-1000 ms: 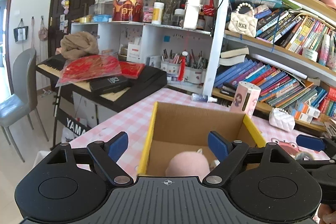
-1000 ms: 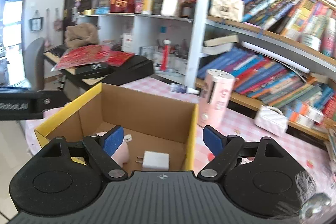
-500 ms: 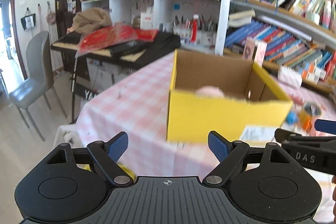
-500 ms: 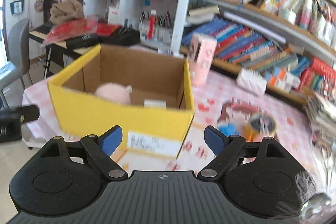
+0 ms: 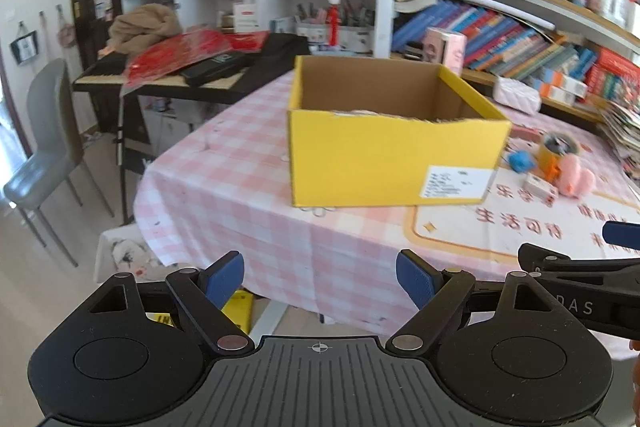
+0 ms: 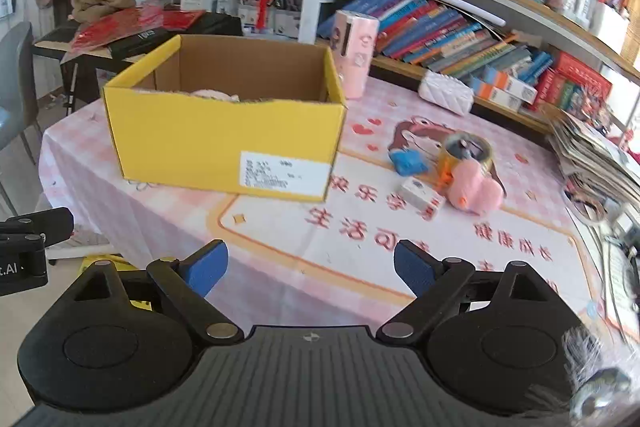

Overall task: Organize objects
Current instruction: 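Withdraw both tools from the box toward the remaining items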

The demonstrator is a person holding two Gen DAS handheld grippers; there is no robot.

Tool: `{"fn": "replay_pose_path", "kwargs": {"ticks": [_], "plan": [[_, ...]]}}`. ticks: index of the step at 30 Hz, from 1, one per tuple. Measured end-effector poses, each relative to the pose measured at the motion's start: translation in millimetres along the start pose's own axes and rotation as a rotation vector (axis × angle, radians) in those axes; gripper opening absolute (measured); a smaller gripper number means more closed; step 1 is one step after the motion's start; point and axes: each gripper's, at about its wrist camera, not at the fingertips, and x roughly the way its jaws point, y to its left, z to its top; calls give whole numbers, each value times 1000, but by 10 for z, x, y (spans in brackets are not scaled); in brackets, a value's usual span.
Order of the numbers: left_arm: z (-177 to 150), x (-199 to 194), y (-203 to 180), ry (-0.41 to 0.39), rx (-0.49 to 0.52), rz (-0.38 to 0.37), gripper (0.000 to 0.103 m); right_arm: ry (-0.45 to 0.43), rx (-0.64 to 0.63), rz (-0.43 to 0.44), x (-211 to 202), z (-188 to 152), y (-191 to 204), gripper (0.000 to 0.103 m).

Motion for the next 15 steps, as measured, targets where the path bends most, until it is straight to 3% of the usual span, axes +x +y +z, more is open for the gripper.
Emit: {"fn": "replay_pose_path", "kwargs": {"ticks": [15], "plan": [[28,54,-373,6,97,-113,86,43,104,-123,-105,-152,-402,93]]}}
